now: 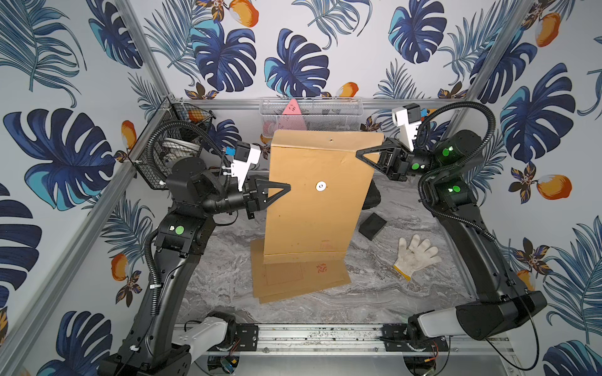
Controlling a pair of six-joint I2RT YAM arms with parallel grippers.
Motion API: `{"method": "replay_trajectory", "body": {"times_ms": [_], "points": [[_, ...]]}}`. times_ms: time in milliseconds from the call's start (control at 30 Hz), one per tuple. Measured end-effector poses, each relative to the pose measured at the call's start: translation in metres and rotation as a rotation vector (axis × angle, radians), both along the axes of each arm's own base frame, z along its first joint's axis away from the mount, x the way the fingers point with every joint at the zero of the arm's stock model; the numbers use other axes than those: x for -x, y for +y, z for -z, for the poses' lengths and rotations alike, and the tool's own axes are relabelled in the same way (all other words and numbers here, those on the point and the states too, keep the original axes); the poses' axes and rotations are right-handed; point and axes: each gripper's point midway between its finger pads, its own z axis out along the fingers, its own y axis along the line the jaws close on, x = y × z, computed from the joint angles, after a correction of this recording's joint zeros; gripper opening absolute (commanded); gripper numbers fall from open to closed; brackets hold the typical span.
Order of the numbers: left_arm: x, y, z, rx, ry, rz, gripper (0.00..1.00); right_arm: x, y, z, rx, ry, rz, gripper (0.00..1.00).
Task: Open the file bag
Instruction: Open the file bag, then move the file bag to the center of the board.
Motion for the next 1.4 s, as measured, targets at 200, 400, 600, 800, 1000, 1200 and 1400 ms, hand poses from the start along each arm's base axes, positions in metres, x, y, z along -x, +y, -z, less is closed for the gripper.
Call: {"method": "replay_trajectory", "body": {"times_ms": [200,400,600,800,1000,1200,1400], "points": [[-0.023,0.01,0.018,-0.033,0.056,-0.141,0.79,-0.002,-0.003,0.006,0.02,0.032,0.074,0.0],[-0.062,0.04,0.096,-0.117,0.282,-0.421,0.99,-0.017,-0.02,0.028,0.067,0.108,0.311,0.0],[-0.073,0.081,0.208,-0.23,0.584,-0.709,0.99,-0.027,-0.037,0.063,0.143,0.21,0.481,0.0],[-0.05,0.114,0.302,-0.298,0.823,-0.917,0.99,-0.019,-0.046,0.067,0.168,0.223,0.535,0.0],[-0.028,0.135,0.379,-0.386,1.021,-1.049,0.99,-0.008,-0.048,0.062,0.157,0.216,0.534,0.0],[-0.021,0.139,0.421,-0.429,1.125,-1.085,0.97,0.0,-0.049,0.064,0.165,0.227,0.525,0.0],[-0.012,0.138,0.458,-0.47,1.217,-1.081,0.97,0.006,-0.049,0.064,0.17,0.232,0.516,0.0]]}}
